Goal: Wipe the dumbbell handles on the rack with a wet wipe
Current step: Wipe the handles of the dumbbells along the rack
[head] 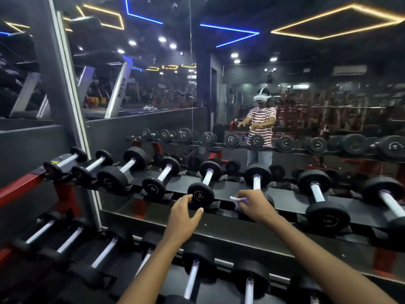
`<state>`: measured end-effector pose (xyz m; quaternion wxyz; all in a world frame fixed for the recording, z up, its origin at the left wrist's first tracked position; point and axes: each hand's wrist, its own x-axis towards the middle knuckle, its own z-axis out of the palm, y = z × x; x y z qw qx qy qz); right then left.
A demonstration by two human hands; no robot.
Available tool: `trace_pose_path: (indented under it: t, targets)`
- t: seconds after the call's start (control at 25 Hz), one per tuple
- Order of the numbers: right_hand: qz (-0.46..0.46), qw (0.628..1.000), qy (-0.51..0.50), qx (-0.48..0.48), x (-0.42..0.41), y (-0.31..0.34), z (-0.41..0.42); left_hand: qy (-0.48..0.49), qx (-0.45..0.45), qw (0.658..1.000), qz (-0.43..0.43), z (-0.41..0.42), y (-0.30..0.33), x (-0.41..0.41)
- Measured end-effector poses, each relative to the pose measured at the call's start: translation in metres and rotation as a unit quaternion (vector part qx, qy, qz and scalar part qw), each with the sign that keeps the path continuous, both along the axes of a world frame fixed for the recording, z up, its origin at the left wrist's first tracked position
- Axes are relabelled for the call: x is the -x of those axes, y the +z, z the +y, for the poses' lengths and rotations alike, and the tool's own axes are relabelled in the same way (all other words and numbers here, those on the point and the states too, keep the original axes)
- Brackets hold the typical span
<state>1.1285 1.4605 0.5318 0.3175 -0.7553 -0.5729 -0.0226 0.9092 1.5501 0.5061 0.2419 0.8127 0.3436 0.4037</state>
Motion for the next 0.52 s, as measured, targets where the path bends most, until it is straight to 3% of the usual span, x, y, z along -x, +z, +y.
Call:
trace_pose_path:
  t: [0.52]
  targets:
    - [-0.037, 0.999, 0.034, -0.012, -0.172, 0.006, 0.008, 0.033, 0.040, 0.999, -0.017, -0.021, -0.015, -0.161]
